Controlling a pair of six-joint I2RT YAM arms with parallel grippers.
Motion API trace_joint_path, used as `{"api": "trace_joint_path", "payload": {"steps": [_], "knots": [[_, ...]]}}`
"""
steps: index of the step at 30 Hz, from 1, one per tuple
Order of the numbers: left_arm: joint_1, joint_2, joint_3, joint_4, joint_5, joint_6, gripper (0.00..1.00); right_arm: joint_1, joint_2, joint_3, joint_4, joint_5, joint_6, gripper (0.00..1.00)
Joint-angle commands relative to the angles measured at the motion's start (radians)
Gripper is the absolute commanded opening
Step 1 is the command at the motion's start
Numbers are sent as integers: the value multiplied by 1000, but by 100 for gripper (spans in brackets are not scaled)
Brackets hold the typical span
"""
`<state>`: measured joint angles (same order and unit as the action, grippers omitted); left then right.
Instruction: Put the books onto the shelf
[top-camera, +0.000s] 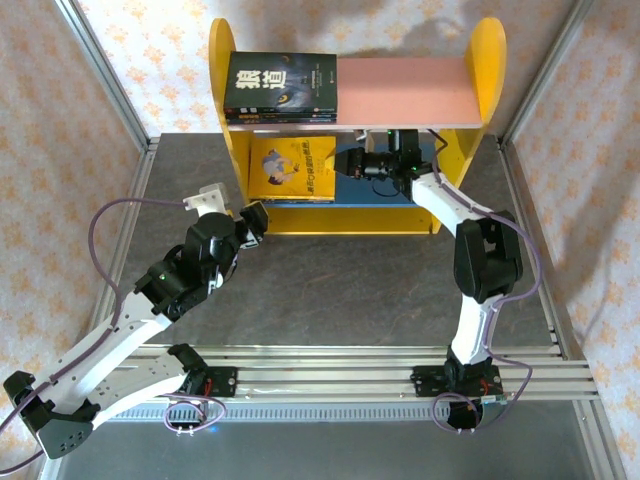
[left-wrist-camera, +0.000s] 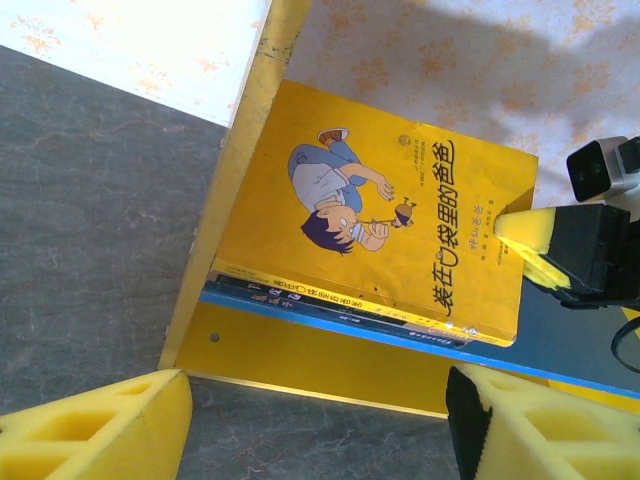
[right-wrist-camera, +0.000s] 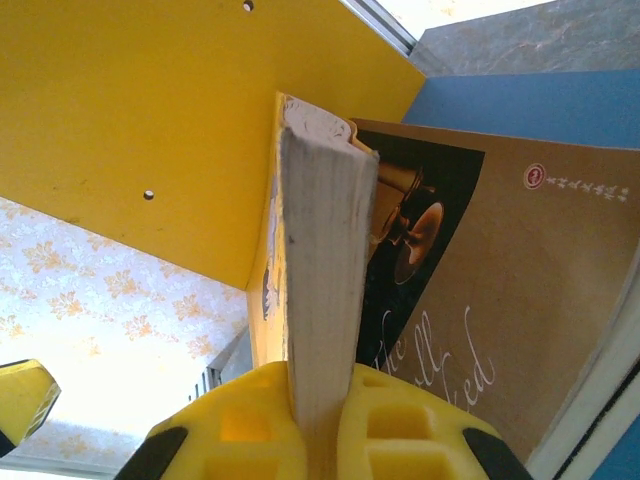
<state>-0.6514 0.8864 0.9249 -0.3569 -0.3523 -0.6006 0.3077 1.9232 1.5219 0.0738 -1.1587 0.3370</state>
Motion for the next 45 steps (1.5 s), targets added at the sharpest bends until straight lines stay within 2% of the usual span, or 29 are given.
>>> {"api": "trace_joint_path", "payload": {"steps": [1,8,9,24,27,39,45], "knots": [[10,-13,7,-35,-14,9,68,3,11,62,-17,-18,-52,4],[11,-22,2,-40,-8,5,68,4,41,97,-78,50,-69,7],[13,-24,0,-39,-8,4,68,3,43,96,-83,62,-68,10],[16,-32,-11,-39,-5,-1,68,1,49,90,-94,149,-61,11],[16,-32,-9,-41,-2,-2,68,3,55,100,-104,145,-66,17],[18,-43,-12,-47,-6,-3,69,4,104,198,-226,61,-163,16],[20,-46,-11,-48,-6,0,69,20,112,215,-264,63,-197,15]]}}
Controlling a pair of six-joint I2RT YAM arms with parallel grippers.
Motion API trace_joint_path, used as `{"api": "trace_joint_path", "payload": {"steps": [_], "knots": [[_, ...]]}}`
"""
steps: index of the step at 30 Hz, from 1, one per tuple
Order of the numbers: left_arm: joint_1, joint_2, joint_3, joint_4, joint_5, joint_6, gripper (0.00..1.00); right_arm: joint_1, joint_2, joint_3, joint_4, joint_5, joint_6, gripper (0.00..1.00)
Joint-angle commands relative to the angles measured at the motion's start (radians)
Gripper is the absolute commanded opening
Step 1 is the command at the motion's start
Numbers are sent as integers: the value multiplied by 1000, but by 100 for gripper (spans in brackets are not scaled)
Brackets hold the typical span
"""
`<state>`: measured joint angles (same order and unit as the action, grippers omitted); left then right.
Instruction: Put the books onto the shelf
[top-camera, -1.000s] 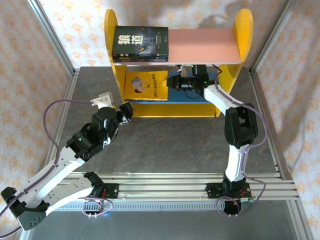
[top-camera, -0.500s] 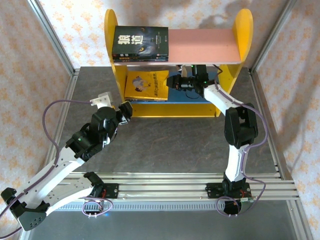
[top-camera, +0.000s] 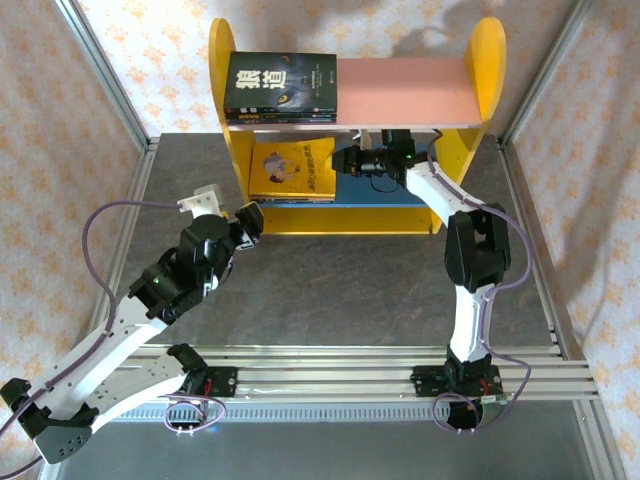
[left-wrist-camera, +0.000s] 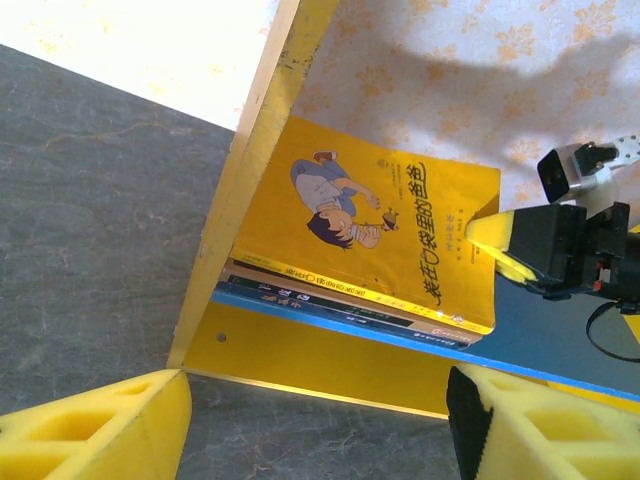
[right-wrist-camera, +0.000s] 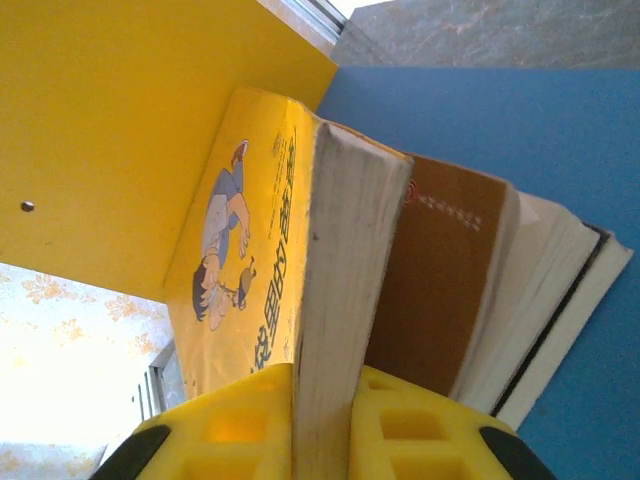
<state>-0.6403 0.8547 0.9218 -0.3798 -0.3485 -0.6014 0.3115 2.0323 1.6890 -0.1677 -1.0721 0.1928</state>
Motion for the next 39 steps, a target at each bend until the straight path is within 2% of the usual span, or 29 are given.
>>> {"api": "trace_joint_path", "payload": {"steps": [1,22,39], "knots": [[8,-14,-6,-27,-10,2,69,20,4,51,-29,-24,-57,15],[10,-26,-5,-30,-9,6,69,44,33,110,-111,34,-94,18],[11,-25,7,-38,-5,12,69,46,22,123,-176,131,-117,40]]}}
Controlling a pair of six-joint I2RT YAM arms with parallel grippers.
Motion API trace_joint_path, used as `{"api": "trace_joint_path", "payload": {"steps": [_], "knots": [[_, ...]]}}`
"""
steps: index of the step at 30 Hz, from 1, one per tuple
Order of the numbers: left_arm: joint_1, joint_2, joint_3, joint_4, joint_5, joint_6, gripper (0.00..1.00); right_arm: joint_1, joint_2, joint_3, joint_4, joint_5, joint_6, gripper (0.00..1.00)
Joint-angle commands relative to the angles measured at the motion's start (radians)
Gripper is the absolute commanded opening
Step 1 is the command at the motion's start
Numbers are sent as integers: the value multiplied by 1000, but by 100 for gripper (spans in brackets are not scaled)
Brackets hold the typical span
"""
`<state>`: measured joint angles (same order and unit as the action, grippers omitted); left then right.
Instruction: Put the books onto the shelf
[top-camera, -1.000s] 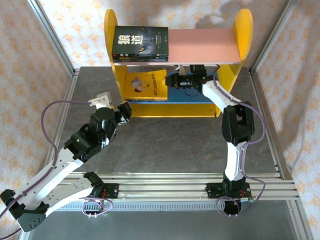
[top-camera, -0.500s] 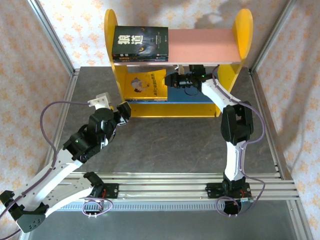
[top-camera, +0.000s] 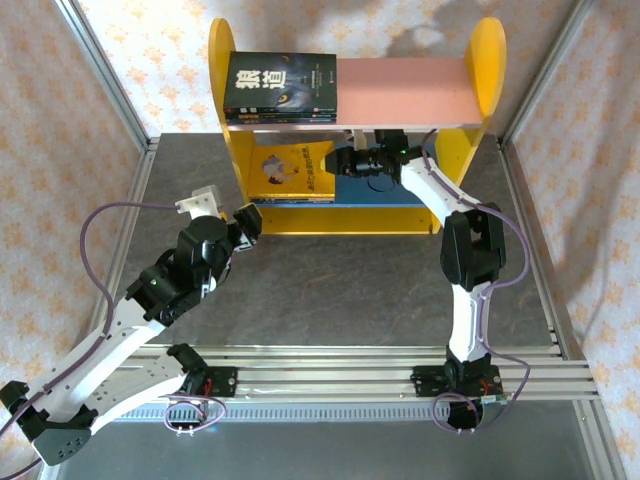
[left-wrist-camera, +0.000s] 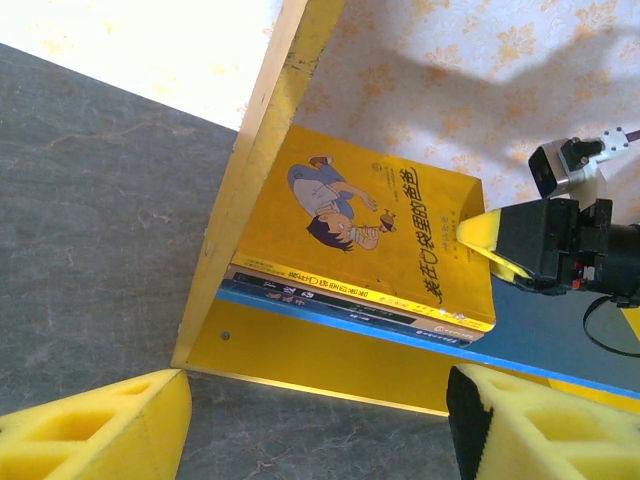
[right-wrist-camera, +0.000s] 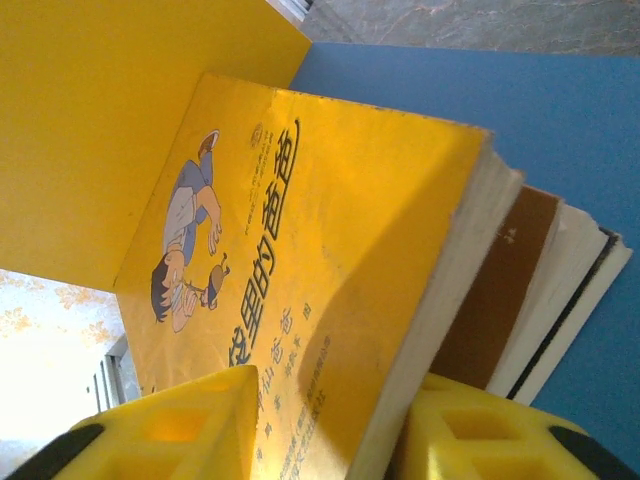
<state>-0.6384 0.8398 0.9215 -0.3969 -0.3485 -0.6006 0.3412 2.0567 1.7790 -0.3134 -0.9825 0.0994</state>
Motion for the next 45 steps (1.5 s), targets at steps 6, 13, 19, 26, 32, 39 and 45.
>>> {"api": "trace_joint_path", "payload": {"steps": [6,13,19,26,32,39,45], "knots": [[9,-20,2,-25,-6,9,69,13,-3,42,-58,94,-27,58],[10,-34,-9,-29,-9,6,68,8,-6,44,-77,134,-29,66],[10,-52,-21,-31,-9,1,69,8,-28,31,-81,164,-36,69],[9,-74,-28,-45,-9,-3,69,1,-53,9,-82,203,-35,71],[10,-77,-23,-61,-1,-2,69,-2,-82,-31,-64,220,-29,71],[11,-76,-19,-67,-3,11,70,-5,-147,-108,-40,265,-23,71],[14,-72,11,-79,-45,52,71,-23,-262,-215,-30,377,-9,72]]}}
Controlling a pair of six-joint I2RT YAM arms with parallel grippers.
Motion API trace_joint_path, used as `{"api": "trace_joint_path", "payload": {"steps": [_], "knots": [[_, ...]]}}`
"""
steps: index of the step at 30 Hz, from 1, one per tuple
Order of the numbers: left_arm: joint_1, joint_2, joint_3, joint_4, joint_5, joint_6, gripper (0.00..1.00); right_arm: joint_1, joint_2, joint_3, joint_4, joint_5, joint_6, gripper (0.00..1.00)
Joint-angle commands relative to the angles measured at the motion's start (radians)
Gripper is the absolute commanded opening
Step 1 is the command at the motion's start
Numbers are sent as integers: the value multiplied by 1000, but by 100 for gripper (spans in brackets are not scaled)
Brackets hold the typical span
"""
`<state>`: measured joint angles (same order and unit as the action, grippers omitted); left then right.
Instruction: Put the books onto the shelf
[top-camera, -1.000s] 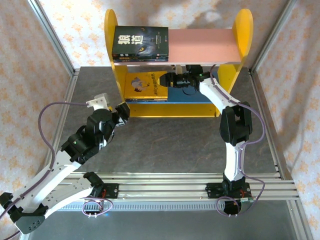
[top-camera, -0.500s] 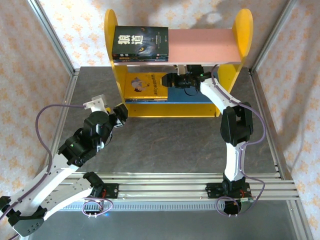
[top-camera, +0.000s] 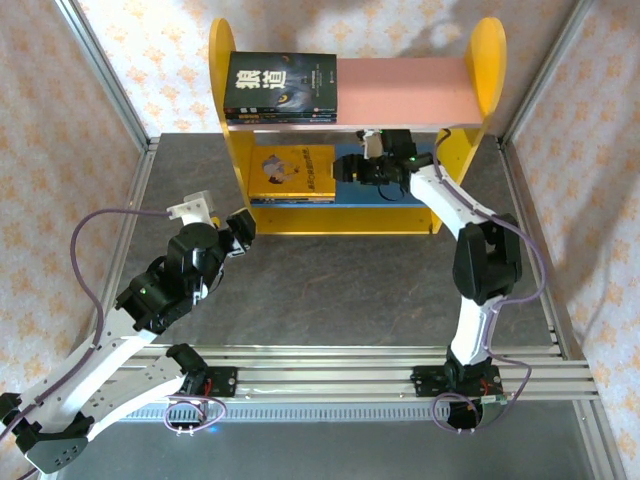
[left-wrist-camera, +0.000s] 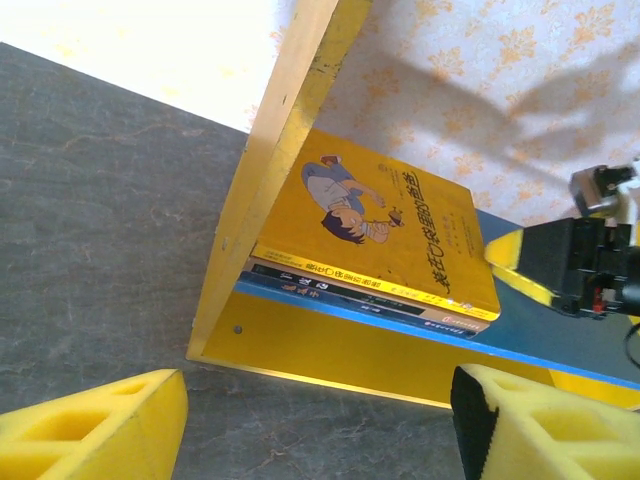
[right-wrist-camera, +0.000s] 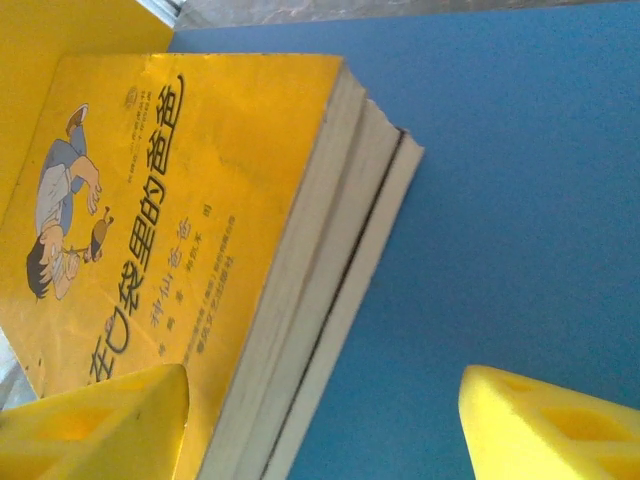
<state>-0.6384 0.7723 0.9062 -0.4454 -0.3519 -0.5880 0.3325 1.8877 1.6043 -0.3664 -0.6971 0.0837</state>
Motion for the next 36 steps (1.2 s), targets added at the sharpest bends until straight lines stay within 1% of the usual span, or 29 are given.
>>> {"api": "trace_joint_path", "payload": {"steps": [1,4,5,7,9,10,12,14,16,20,22,24,26,28,30,33,36], "knots": [[16,-2,32,-33,-42,77,72,-13,-122,-65,19,141,11,75],[27,16,64,-53,-38,128,77,-20,-204,-127,1,255,9,78],[31,23,72,-56,-33,146,78,-21,-229,-142,-6,273,6,79],[40,35,90,-64,-31,177,80,-23,-292,-178,-27,300,-5,81],[49,44,101,-58,-25,208,82,-23,-349,-213,-42,299,-22,88],[56,48,105,-53,-20,221,84,-23,-377,-227,-57,295,-30,89],[72,55,112,-43,-2,240,87,-24,-436,-260,-83,302,-39,89],[90,66,128,-43,24,259,89,-23,-517,-334,-71,350,-33,90],[101,80,160,-66,34,277,90,-23,-625,-422,-47,399,-32,99],[110,104,233,-118,11,312,93,-23,-806,-543,-50,440,-13,99],[114,117,268,-141,-3,337,99,-23,-871,-578,-76,472,-1,99],[118,128,297,-158,-7,355,99,-23,-924,-606,-97,516,11,99],[124,139,321,-181,-23,359,99,-24,-959,-623,-117,504,6,99],[130,148,335,-203,-52,348,99,-24,-943,-578,-210,522,-2,99],[149,151,345,-234,-69,331,99,-23,-932,-552,-277,580,1,99],[190,140,329,-280,-76,302,99,-24,-953,-548,-302,689,28,99],[232,105,273,-288,-82,294,99,-24,-974,-543,-324,763,32,99]]}}
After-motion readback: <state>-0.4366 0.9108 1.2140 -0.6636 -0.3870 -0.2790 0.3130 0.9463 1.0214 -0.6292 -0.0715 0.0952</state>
